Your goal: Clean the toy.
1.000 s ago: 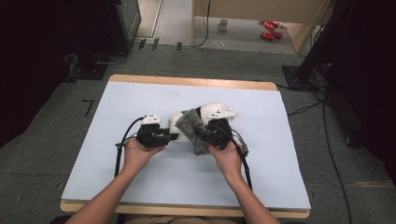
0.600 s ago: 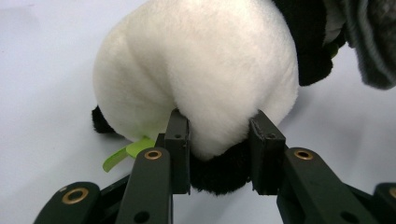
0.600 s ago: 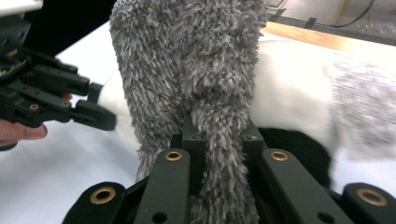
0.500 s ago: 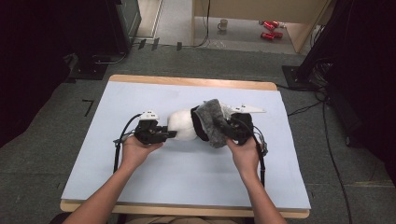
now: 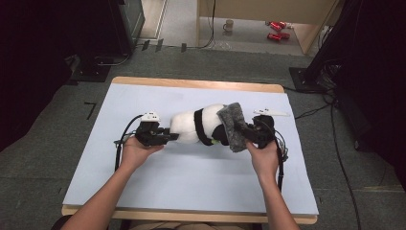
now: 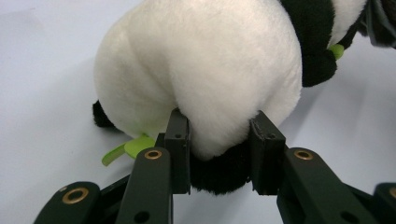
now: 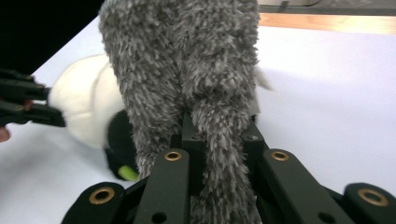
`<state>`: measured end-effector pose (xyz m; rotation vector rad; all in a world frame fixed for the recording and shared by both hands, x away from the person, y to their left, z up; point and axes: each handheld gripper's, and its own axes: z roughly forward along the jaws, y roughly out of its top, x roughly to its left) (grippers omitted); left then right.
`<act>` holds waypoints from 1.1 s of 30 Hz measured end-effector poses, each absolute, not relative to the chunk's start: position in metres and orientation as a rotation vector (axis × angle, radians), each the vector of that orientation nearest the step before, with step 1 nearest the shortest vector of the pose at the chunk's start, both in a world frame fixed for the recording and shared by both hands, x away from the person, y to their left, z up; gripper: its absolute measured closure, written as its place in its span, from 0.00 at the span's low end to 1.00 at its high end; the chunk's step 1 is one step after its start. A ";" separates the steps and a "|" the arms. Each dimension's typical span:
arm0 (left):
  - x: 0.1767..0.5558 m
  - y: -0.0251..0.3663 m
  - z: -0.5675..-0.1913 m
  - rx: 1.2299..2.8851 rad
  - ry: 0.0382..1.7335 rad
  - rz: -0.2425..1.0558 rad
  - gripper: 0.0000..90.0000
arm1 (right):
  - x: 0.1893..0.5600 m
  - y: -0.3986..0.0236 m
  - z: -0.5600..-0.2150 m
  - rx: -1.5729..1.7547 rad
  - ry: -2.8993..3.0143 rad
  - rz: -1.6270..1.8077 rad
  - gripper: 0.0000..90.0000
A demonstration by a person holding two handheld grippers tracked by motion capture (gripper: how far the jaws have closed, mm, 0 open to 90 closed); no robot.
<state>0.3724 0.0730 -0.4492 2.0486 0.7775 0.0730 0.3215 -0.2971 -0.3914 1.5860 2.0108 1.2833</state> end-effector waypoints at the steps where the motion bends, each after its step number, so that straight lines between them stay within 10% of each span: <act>1: 0.372 0.073 -0.450 2.050 0.772 0.071 0.74 | 0.321 -0.300 -0.390 1.590 1.997 1.288 0.88; 15: 0.360 0.073 -0.459 2.037 0.719 0.111 0.72 | 0.326 -0.319 -0.356 1.565 1.884 1.437 0.88; 33: 0.352 0.071 -0.463 2.063 0.704 0.136 0.71 | 0.352 -0.291 -0.405 1.597 2.025 1.238 0.88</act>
